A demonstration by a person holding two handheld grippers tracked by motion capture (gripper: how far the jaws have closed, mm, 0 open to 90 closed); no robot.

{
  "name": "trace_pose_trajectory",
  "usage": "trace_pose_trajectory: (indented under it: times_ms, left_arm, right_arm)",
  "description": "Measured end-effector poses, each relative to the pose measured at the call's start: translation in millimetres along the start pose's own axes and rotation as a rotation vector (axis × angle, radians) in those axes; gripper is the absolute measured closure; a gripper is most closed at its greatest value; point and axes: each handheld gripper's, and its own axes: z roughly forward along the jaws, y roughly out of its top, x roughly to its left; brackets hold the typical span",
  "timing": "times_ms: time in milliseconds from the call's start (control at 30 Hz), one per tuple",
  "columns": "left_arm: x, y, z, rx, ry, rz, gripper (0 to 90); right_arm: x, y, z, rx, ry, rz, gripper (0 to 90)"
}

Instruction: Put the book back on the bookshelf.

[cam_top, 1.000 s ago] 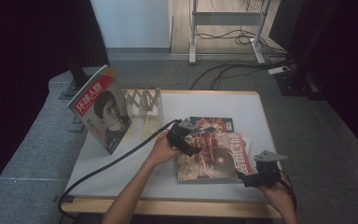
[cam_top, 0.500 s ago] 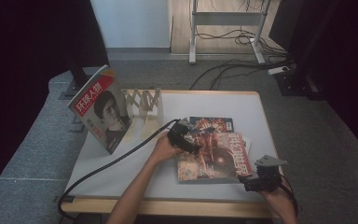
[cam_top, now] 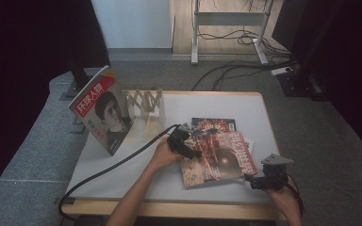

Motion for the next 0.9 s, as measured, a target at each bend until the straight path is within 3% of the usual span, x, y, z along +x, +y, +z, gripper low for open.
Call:
trace_pose_trajectory:
  times_ms: [367, 567, 733, 900]
  left_arm:
    - [-21.7, -17.8, -12.8, 0.007, -0.002, 0.015, 0.0]
    - [-33.0, -26.1, -15.9, -0.009, 0.004, 0.019, 0.0]
    - [-36.5, -26.9, -16.6, -0.003, 0.009, 0.023, 0.0]
    - [-41.5, -28.1, -17.7, 0.01, 0.006, 0.03, 0.0]
  right_arm:
    - [-29.4, 7.1, 14.2, 0.014, -0.052, 0.046, 0.0]
    - [-41.5, 14.3, 21.5, 0.03, -0.072, 0.045, 0.0]
    - [-42.2, 16.3, 19.1, 0.025, -0.076, 0.045, 2.1]
    - [-35.8, 14.7, 9.4, 0.003, -0.042, 0.057, 1.9]
